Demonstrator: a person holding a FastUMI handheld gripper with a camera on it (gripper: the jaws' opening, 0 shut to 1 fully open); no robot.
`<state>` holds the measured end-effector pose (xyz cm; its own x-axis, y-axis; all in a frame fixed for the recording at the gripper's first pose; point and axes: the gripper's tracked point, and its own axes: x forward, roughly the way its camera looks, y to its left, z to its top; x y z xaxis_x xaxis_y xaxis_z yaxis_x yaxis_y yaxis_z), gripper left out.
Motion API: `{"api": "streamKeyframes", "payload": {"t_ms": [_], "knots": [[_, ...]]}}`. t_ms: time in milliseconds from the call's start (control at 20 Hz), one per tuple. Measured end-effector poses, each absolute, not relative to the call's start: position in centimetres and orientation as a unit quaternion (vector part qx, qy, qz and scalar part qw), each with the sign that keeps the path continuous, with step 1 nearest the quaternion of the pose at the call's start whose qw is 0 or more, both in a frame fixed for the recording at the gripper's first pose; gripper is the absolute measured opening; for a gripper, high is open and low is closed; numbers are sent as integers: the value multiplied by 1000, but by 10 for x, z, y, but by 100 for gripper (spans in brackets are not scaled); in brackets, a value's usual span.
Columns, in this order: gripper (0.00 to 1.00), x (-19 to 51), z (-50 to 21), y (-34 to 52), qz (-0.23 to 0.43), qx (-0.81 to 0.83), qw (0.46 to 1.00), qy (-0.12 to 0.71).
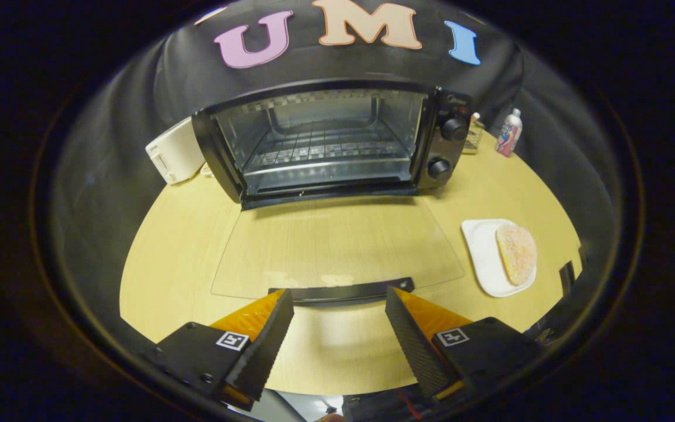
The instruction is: Open the toaster oven, put the food inside, and close the toaster oven door.
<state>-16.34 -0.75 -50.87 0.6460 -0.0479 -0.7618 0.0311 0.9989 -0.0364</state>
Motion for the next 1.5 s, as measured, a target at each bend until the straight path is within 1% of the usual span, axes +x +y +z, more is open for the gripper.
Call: {"api": "streamKeyframes", "payload": {"t_ms": [100,350,500,700,900,1150,1500], "knots": [[100,-160,-494,-34,-45,-11,914,404],[100,-141,-472,-117,-129,-5,916,379],[100,-134,-477,-165,-168,-17,906,388],[100,-128,-485,-215,-203,-35,891,406],[100,-127,-507,-250,-222,-37,873,433],[100,-118,-537,-261,-212,0,865,455],[99,-129,-555,-286,-224,12,851,475]]}}
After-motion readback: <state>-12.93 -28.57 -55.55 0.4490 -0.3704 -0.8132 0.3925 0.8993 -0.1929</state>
